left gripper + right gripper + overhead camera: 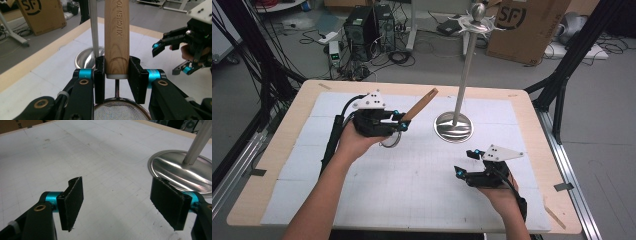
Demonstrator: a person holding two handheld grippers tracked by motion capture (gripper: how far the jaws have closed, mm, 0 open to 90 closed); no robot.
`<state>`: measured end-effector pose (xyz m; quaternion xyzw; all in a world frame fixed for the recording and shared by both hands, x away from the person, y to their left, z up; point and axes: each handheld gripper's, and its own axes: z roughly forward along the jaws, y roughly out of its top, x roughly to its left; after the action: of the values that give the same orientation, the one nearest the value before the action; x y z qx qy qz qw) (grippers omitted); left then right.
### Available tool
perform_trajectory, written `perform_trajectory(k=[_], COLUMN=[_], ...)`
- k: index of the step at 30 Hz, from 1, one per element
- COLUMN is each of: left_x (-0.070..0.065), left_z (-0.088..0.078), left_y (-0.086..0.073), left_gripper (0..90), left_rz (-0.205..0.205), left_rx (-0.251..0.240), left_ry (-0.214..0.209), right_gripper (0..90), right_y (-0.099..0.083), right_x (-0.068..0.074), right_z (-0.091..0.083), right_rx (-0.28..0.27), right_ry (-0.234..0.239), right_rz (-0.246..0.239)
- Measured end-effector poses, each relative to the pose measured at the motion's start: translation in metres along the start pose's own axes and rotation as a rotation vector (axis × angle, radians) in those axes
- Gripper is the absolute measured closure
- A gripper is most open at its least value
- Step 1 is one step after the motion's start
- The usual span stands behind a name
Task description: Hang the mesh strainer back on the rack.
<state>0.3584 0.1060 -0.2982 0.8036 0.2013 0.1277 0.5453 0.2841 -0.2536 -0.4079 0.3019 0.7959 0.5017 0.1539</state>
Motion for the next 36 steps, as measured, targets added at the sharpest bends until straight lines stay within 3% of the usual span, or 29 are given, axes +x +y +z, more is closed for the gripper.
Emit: perform_trajectory(k=[13, 36], left_x=[0.006, 0.028], left_z=[-0.003, -0.010], left_y=[0.040, 0.092], left_gripper=[69.2, 69.3], left_rz=[0.040, 0.061], left_rx=[-0.038, -0.063], left_ry=[0.033, -0.011], right_gripper=[25.9, 25.9], right_y=[0.000, 0.000], right_x=[0.000, 0.000], right_z=[0.000, 0.000], right_rx=[-0.002, -0.004], right_ry=[0.004, 0.010], right_rz=[-0.005, -0.004])
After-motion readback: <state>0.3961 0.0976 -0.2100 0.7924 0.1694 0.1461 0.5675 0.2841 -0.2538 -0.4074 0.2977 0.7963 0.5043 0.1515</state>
